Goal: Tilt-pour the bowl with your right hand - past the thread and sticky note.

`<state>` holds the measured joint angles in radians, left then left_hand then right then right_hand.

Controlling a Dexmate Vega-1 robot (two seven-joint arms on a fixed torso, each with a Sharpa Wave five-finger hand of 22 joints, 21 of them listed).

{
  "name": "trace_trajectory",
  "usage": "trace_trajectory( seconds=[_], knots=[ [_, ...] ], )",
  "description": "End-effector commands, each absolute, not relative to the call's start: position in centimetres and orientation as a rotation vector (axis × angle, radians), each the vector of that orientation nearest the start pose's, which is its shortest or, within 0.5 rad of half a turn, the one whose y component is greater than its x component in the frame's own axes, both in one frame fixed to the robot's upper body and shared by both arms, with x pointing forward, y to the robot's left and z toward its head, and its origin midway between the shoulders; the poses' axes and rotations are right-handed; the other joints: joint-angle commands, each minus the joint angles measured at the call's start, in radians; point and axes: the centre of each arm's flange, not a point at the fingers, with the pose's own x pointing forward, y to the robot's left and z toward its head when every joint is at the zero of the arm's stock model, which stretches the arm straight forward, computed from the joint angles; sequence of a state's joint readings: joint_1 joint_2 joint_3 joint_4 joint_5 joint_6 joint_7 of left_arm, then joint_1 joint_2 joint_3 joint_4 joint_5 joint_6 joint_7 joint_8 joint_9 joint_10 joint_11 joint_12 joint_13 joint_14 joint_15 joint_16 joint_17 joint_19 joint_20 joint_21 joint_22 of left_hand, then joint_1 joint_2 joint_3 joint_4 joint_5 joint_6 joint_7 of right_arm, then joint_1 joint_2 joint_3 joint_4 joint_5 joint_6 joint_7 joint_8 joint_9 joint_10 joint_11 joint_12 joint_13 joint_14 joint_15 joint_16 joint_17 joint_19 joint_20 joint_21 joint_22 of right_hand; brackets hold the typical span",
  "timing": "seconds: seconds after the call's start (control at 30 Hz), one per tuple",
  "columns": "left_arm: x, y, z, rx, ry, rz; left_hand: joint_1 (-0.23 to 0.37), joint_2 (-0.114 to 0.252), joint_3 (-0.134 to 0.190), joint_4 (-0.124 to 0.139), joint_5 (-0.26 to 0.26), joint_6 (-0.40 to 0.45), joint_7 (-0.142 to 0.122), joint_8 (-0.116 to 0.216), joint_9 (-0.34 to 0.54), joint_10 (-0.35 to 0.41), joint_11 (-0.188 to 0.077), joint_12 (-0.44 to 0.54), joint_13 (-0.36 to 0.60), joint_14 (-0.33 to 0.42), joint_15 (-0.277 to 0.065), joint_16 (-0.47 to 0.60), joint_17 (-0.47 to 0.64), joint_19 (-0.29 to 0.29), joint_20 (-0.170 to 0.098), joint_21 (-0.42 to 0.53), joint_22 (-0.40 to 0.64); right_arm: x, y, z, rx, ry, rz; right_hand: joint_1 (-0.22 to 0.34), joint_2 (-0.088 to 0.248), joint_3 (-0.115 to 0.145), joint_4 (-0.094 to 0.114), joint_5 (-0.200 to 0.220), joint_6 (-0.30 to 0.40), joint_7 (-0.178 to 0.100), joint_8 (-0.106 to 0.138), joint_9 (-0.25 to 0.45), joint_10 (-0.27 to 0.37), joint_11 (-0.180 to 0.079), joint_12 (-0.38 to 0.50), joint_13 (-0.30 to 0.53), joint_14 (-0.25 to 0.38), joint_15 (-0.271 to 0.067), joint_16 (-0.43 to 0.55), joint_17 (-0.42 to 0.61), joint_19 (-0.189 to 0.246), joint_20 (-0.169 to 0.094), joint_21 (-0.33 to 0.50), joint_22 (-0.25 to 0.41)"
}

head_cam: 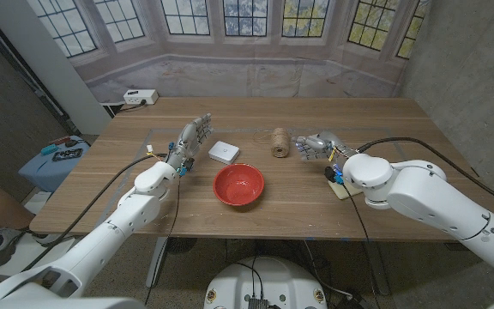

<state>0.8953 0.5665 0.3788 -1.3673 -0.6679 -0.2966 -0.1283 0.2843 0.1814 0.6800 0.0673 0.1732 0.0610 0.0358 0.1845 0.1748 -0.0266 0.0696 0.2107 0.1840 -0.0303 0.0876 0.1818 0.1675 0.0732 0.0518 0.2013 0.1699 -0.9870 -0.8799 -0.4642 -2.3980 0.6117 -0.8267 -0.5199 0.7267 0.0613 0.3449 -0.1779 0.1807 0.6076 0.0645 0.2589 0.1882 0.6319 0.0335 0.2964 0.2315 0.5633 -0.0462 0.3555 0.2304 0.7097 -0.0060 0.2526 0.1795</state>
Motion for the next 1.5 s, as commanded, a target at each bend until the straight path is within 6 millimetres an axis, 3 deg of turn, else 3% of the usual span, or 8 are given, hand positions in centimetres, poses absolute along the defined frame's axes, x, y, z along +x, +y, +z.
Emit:
trace_trajectory(
  seconds=[0.03,0.33,1.07,1.5],
  knots=[
    [63.3,28.8,-4.1,0.014,-0.596,-0.320,0.008,-0.003,0.001,-0.007,-0.001,0.009,0.001,0.001,0.001,0.009,0.004,0.001,0.002,0.004,0.008,0.000,0.003,0.010,0.002,-0.002,0.005,47.7,-16.3,-2.2,-0.602,-0.232,0.116,0.029,-0.001,0.003,-0.008,0.000,0.011,0.001,0.003,0.004,0.015,0.002,0.008,0.002,0.015,-0.003,0.010,0.001,0.016,-0.001,0.007,0.003],
    [63.0,28.8,-4.5,0.009,-0.597,-0.316,0.011,-0.003,0.000,-0.012,-0.001,0.010,0.000,0.000,0.002,0.012,0.005,0.001,0.002,0.003,0.008,-0.001,0.003,0.011,0.002,-0.002,0.005,47.6,-15.2,-2.1,-0.637,-0.245,0.147,0.072,-0.018,0.006,-0.013,-0.001,0.002,0.001,-0.006,0.004,0.007,-0.002,0.001,0.003,0.011,-0.002,0.007,-0.001,0.019,-0.002,0.005,0.002],
    [62.7,29.2,-4.4,0.016,-0.610,-0.313,0.016,-0.006,-0.004,-0.023,-0.001,0.010,-0.002,-0.001,0.002,0.015,0.003,0.000,0.003,0.002,0.008,-0.002,0.003,0.011,0.001,-0.003,0.005,48.2,-12.7,-2.2,-0.709,-0.271,0.205,0.105,-0.025,0.006,-0.006,-0.002,0.000,-0.002,-0.012,0.005,0.005,-0.008,-0.004,0.005,0.008,-0.010,0.008,0.002,0.019,-0.003,0.002,0.003],
    [62.6,29.2,-4.3,0.016,-0.617,-0.316,0.018,-0.005,-0.007,-0.027,-0.001,0.010,-0.002,-0.002,0.002,0.018,0.001,0.000,0.003,0.001,0.010,-0.002,0.003,0.010,0.002,-0.004,0.005,49.4,-10.7,-1.2,-0.767,-0.295,0.265,0.132,-0.026,0.008,-0.006,-0.002,-0.003,-0.006,-0.017,0.005,0.002,-0.012,-0.009,0.006,0.002,-0.009,0.007,0.003,0.017,-0.005,0.000,0.003]
  ],
)
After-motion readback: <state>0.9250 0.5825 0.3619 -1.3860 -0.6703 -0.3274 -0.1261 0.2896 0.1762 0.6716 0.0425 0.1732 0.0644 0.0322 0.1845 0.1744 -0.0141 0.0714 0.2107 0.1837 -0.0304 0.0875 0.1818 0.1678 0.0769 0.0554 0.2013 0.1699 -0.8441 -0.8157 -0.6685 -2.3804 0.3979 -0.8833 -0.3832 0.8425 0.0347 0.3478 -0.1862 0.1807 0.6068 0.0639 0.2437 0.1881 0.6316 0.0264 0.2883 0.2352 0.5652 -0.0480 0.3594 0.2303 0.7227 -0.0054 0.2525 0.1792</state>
